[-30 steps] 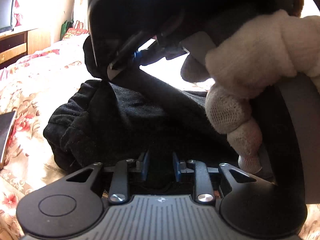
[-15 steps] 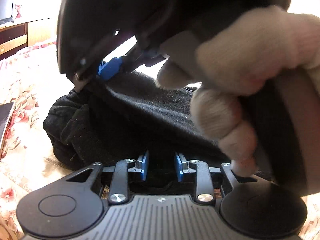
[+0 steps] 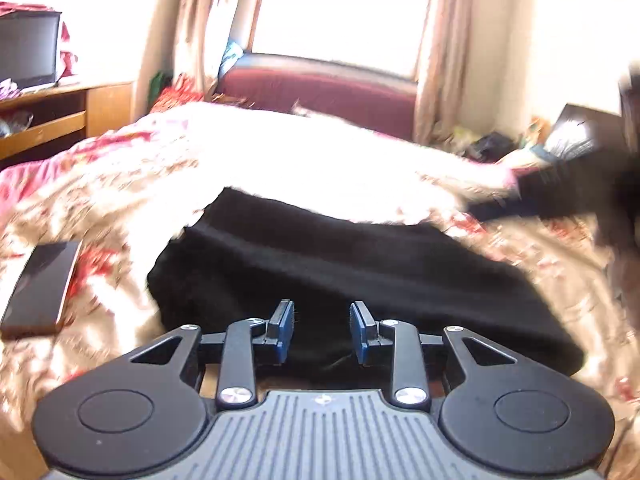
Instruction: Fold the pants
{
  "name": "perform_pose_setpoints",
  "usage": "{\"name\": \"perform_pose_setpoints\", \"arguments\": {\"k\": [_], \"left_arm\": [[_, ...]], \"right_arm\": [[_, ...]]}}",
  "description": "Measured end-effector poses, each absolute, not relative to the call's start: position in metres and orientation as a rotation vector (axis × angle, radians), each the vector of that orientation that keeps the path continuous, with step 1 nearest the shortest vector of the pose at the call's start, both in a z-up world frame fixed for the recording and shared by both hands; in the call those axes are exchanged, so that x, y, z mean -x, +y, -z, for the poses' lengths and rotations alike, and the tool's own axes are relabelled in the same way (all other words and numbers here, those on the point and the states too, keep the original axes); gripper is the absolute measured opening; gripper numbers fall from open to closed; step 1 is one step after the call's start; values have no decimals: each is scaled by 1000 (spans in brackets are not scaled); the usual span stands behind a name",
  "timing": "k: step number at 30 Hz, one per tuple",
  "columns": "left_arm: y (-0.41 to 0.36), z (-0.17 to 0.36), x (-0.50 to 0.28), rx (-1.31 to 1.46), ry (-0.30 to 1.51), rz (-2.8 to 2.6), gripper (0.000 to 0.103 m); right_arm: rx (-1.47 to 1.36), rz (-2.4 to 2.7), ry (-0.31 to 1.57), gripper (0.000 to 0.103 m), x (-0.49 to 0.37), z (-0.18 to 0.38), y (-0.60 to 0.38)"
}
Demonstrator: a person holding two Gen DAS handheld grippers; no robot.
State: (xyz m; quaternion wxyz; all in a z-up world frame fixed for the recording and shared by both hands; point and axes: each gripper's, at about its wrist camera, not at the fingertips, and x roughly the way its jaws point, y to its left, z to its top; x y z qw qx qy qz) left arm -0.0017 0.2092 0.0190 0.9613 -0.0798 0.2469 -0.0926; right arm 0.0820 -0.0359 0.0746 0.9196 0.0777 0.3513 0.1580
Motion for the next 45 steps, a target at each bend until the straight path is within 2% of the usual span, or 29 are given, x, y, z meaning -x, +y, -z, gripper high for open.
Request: {"name": "perform_pose_setpoints", "arguments": {"k": [6,10,12,21,27,30,34,35,36,38,41,45], "left_arm": [[172,-28,-41,-16,476,269,47],[151,-4,-75,-94,622,291,49],[142,9,-72,-134,682,294,49],[126,-4,-63,-249,712,297,55],[122,-10,-66,-285,728,298,55],[120,-9,-68,-304,733,307,55],[109,-12,-79,-297,719,293,55],[105,-12,-80,-300,713,292,55],[99,-12,-82,-307,717,295,55],[89,-10,-83,-333,743,308,55],[75,-9,-74,-390,742,316,53],[52,-14,-59,-341,750,399,53]], "right_arm": [[-418,-169,797,32,-69,-30,-131],[-528,-192,822,37,-70,0,-147],[-603,-207,841,44,-74,17,-152],[-925,-398,851,45,-91,57,-177],[-958,-527,832,44,-97,63,-174],[-1034,-535,826,41,-101,71,-177],[-1121,-530,804,44,-121,83,-149],[-1083,-521,817,40,-124,82,-139],[-1037,-505,832,30,-125,77,-133],[-1015,-494,850,22,-123,70,-136],[-1086,-472,830,14,-108,68,-167],[-1069,-429,807,13,-80,66,-201]]}}
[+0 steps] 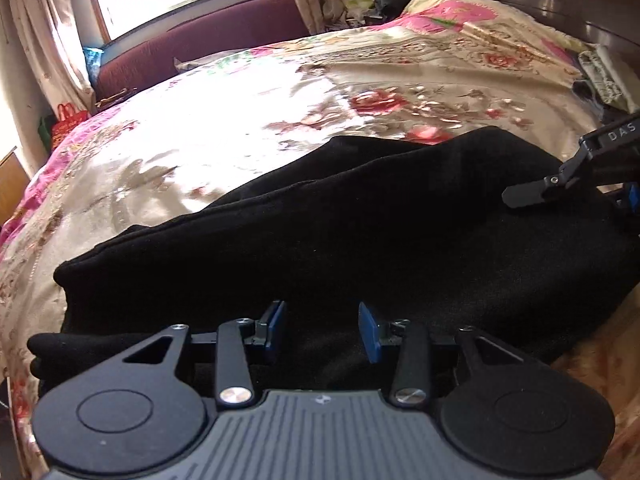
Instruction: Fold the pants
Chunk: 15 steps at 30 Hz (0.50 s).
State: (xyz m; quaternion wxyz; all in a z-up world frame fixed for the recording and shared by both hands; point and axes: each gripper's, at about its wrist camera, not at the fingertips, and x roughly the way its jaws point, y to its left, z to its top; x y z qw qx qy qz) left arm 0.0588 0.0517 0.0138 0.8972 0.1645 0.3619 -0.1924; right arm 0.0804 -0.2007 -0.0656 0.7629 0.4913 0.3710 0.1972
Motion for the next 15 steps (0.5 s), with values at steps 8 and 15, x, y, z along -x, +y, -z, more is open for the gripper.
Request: {"name": "perform_pose_setpoints", "arguments": {"k": [8,15], "left_arm": [[-19,-31,-32,-294,678,633,53],[-69,-16,-51,-258,630,600,55]], "right_arm": [[-1019,-246,770,13,-20,36,-269],[-991,-141,778,14,2,31,-271]]}}
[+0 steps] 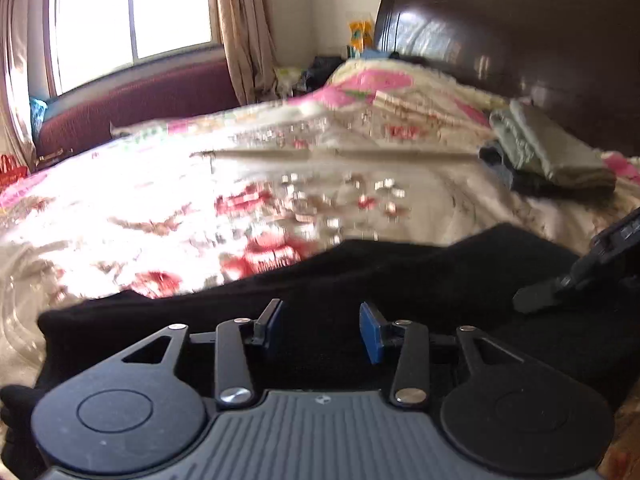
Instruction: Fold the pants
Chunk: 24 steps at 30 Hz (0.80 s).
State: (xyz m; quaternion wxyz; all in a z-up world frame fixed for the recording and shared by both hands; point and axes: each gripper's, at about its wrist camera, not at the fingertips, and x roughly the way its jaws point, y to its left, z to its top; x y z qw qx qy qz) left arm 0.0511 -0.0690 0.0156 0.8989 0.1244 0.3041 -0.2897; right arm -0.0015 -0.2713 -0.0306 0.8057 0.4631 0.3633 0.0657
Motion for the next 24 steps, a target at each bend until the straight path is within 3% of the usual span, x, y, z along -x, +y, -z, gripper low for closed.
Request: {"name": "perform_pose_setpoints", "arguments": {"k": [3,8,11,18,24], "left_arm": [[-77,4,-62,-286,685,608,56],[-62,-28,-75,-124,646,589,55],[-76,-2,-100,-196,780,569,58],[-50,-27,-74,-112,691,590,59],[-30,-5,-23,-384,601,539,59]], "right_arm": [[-943,-126,795,14,3,31,-268],[-921,-112,804,14,3,27,-271],[-944,-99,812,14,0,28,-273],[-881,-88,822,14,-5,4,-265],[-810,-83,828,14,-19,-21,-247]]}}
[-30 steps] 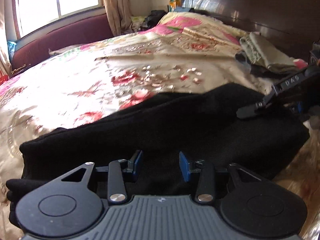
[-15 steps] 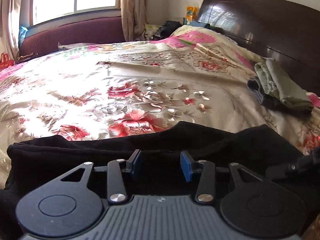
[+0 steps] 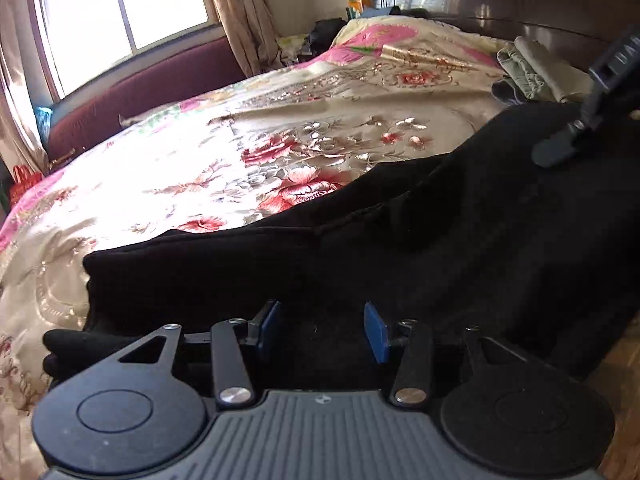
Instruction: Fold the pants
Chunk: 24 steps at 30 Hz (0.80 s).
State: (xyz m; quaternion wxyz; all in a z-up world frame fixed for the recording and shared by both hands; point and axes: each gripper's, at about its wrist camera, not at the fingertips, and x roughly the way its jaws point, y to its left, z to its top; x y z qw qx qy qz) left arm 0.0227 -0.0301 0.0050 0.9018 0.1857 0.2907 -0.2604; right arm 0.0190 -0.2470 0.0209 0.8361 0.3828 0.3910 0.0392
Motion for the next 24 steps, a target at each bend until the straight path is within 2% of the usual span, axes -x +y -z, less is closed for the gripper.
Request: {"name": "perform_pose_setpoints", "arguments": {"k": [8,15,21,24], "left_arm": [[-19,-6,-14,-351,586,540,61],[9,-6,-19,-224,627,590,61],[39,-22,-7,-221,626,598,62],[61,-18,0,-209,645,581,66]], "right_arm": [[-684,-70,827,14,-49,-67,-206],[-437,-150,858,14,-93,-99,-116],[-310,-206,952,15,-132,-84,-34],[-248,-226,995,15,-145,-70,0]]}}
